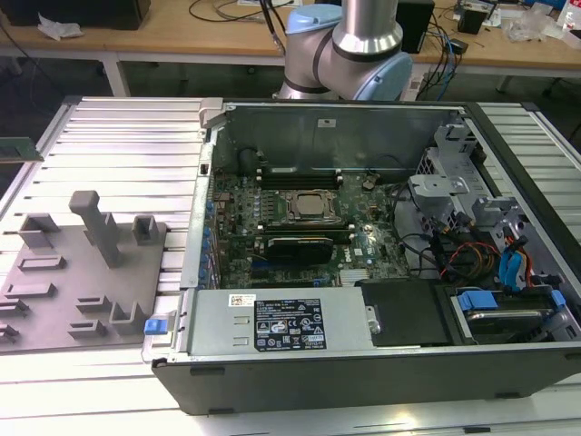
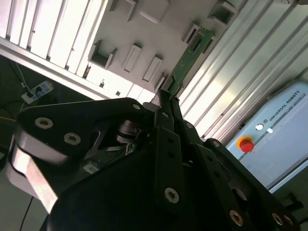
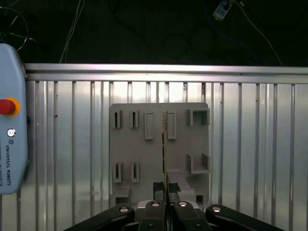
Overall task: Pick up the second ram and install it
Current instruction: 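Pick up the second ram and move it above second insertion slot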
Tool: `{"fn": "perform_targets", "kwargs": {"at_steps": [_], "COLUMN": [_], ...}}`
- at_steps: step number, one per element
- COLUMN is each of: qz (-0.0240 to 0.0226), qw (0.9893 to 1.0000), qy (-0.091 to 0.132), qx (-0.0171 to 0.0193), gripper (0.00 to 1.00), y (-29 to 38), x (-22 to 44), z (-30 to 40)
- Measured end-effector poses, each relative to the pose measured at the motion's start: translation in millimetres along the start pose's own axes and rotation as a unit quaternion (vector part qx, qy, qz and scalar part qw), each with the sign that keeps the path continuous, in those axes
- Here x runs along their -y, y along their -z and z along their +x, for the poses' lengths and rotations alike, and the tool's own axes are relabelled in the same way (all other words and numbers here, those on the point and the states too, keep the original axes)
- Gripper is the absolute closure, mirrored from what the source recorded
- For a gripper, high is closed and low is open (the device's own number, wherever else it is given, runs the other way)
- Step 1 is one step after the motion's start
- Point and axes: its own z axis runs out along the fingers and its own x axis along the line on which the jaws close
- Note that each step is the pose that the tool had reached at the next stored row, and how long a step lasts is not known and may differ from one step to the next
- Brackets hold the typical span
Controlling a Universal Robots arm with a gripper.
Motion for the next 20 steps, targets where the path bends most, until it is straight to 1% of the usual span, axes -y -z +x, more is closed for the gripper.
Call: {"fn": "perform_targets", "kwargs": {"at_steps": [1,3,5,7,9,11,15,16,18,19,20], "qz": [0.0,0.0,0.0,0.0,0.0,-0.0001,0.0,-0.0001,-0.0001,-0.0001,0.0], "qw": [1.0,1.0,1.0,1.0,1.0,1.0,1.0,1.0,1.0,1.0,1.0], "qy": [0.0,0.0,0.0,0.0,0.0,0.0,0.0,0.0,0.0,0.0,0.0], "qx": [0.0,0.0,0.0,0.0,0.0,0.0012,0.0012,0.0012,0.0012,0.0012,0.0013], "gripper": [0.87,0.87,0.87,0.87,0.87,0.87,0.87,0.87,0.87,0.87,0.87], "y": [3.1,6.5,12.6,16.0,22.2,22.7,22.7,22.8,22.7,22.8,22.7], "x": [0.1,0.3,0.5,0.7,0.8,0.8,1.0,2.3,6.3,13.2,16.1], "z": [-0.9,-1.7,-2.4,-2.6,-2.9,-3.0,-2.9,-2.8,-2.9,-2.8,-2.8]}}
